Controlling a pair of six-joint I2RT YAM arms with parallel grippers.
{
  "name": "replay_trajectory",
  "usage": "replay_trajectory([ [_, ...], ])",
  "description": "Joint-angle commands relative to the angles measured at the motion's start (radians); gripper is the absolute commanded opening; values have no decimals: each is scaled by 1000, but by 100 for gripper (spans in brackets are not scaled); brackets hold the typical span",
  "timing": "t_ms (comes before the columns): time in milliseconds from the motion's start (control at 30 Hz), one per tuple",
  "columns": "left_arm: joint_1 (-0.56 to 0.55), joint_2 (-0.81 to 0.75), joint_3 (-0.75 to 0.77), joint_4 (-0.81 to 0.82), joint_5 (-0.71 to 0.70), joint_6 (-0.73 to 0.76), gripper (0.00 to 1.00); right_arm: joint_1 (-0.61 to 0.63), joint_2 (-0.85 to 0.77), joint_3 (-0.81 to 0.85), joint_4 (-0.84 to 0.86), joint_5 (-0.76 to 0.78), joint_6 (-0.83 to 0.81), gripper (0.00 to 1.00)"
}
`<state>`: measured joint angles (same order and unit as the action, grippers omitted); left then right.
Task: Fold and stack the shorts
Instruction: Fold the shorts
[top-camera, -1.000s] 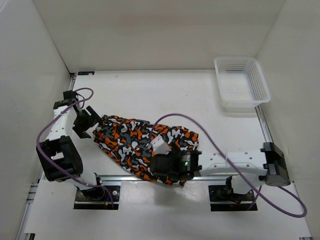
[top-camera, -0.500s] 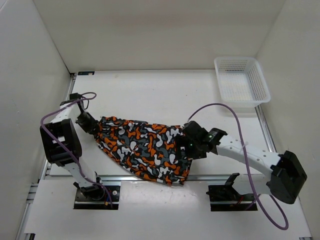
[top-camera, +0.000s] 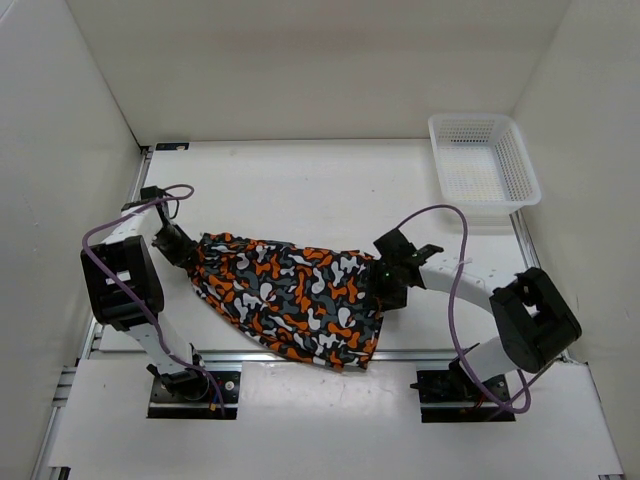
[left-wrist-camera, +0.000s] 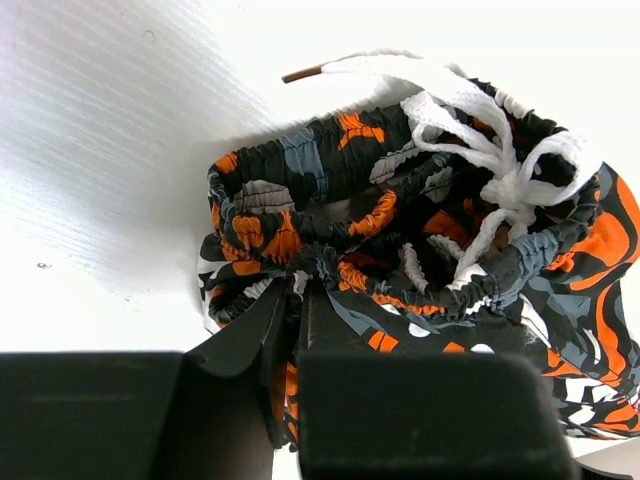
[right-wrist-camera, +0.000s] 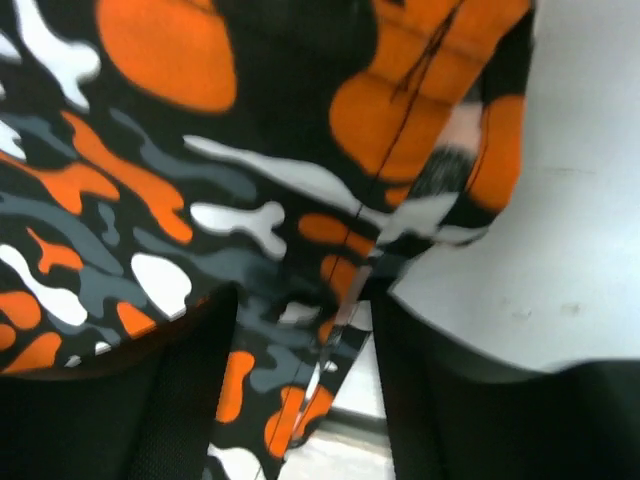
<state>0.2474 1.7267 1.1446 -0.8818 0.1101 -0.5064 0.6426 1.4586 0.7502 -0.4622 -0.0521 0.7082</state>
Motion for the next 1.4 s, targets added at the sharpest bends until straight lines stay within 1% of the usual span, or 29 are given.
replay_trajectory([
  [0,-2,-16,7,35,-15,-18,10,-27,57,4,82,41,-18,53],
  [33,-2,-16,-5,35,-4,-18,10,-43,87,14,91,57,-18,47],
  [67,-2,-16,-5,35,6,-32,10,-64,101,14,91,57,-29,31],
  [167,-13,-26,-28,46,29,-47,10,-125,158,73,91,69,-64,11],
  [200,-23,-26,-28,46,39,-72,10,-173,173,93,91,69,-76,3],
  [233,-23,-26,-28,55,39,-81,10,-197,205,150,91,57,-90,1],
  [333,-66,-26,-10,55,39,-125,10,-270,294,263,63,72,-147,1],
  [367,-80,-13,0,55,39,-138,10,-302,322,353,51,72,-156,1],
  [433,-114,0,36,55,48,-173,10,-326,406,447,13,72,-190,1],
  [500,-128,14,72,55,72,-173,10,-349,448,585,-45,63,-208,1],
  [567,-137,24,135,29,88,-173,25,-350,448,667,-72,52,-233,20],
  [600,-137,24,154,17,88,-163,30,-350,436,679,-72,52,-233,33],
  [633,-137,-1,170,4,88,-153,37,-340,401,689,-85,52,-245,57],
  [667,-137,-15,200,-20,77,-132,58,-340,381,689,-99,52,-254,63],
  [733,-137,-41,228,-52,50,-109,79,-331,311,689,-118,64,-254,76],
  [767,-137,-67,239,-69,15,-83,88,-331,281,674,-127,76,-254,78],
  [800,-137,-81,250,-86,-9,-72,90,-331,251,638,-127,87,-254,80],
  [833,-137,-96,250,-112,-36,-72,90,-331,187,615,-127,87,-245,80],
  [867,-137,-128,232,-121,-82,-58,87,-331,154,589,-127,100,-245,80],
  [900,-137,-148,215,-121,-102,-58,82,-331,94,539,-127,100,-236,80],
  [933,-137,-165,195,-121,-118,-49,54,-331,66,511,-139,112,-236,80],
  [967,-137,-199,173,-121,-130,-49,34,-322,42,483,-139,124,-236,80],
  [1000,-137,-211,128,-121,-130,-49,18,-322,-5,430,-139,124,-236,80],
  [1033,-137,-220,106,-121,-130,-49,10,-322,-27,404,-151,124,-225,80],
  [1167,-137,-231,-14,-39,5,-49,10,-322,-115,289,-171,124,-216,78],
  [1200,-137,-220,-41,1,52,-37,20,-322,-139,269,-171,124,-207,78],
  [1300,-137,-156,-51,32,91,-17,31,-322,-170,209,-181,104,-207,78],
  [1333,-146,-138,-42,46,100,-17,41,-322,-170,196,-181,104,-197,78],
  [1367,-146,-119,-42,55,100,-6,44,-322,-181,175,-181,104,-197,78],
])
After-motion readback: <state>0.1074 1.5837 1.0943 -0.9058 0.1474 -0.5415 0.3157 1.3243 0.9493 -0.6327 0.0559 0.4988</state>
